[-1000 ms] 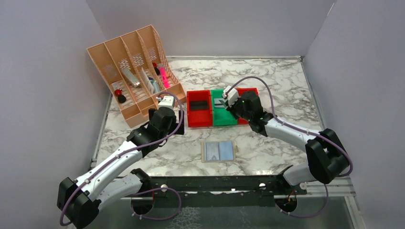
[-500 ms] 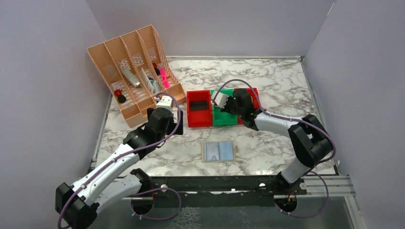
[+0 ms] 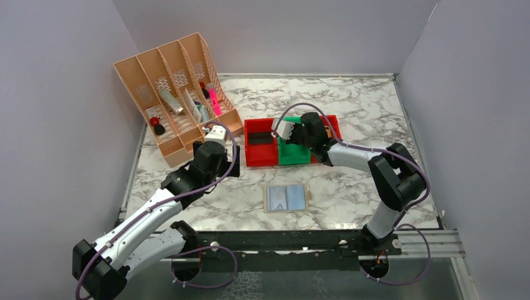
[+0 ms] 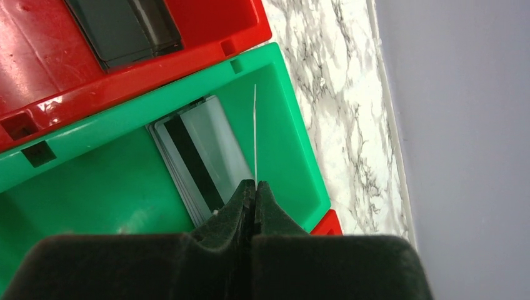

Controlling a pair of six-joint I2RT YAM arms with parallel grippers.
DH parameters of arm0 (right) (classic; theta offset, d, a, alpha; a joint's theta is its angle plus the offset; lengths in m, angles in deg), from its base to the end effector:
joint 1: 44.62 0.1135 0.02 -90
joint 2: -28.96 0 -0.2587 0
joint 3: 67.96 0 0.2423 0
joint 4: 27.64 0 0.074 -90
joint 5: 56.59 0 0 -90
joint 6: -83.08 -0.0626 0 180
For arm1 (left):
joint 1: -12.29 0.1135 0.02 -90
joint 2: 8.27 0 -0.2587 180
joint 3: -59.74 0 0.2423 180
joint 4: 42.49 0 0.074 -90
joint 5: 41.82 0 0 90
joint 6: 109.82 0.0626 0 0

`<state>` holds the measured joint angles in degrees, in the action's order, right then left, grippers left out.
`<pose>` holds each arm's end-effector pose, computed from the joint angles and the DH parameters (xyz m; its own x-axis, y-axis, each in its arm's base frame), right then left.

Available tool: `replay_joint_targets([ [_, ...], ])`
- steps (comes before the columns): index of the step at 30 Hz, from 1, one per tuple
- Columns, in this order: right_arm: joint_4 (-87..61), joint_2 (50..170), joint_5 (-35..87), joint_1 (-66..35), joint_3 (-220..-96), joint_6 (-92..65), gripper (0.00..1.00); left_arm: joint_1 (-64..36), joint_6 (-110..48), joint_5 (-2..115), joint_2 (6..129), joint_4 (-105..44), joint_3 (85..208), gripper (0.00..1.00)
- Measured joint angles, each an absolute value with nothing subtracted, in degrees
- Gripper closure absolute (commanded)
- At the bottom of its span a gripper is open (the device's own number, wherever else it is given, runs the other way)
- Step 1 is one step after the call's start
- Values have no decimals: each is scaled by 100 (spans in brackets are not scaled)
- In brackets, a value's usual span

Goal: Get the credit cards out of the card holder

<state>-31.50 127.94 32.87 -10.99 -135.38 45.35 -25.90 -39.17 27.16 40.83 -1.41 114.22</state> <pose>0.3226 0.2153 0.1787 0.2067 -0.8124 -0.5453 -0.6493 0.3031 -0.6976 0.1706 -0.1056 0.2545 -0.5481 0.0376 -0.8356 0.1766 0.9817 -0.0716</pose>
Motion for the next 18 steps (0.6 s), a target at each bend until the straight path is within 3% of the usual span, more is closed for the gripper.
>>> replay_joint_targets([
  [18, -3187, 13375, 3303, -1099, -13715, 4977, 95, -2590, -3904, 2762, 4109, -141, 11422, 1],
])
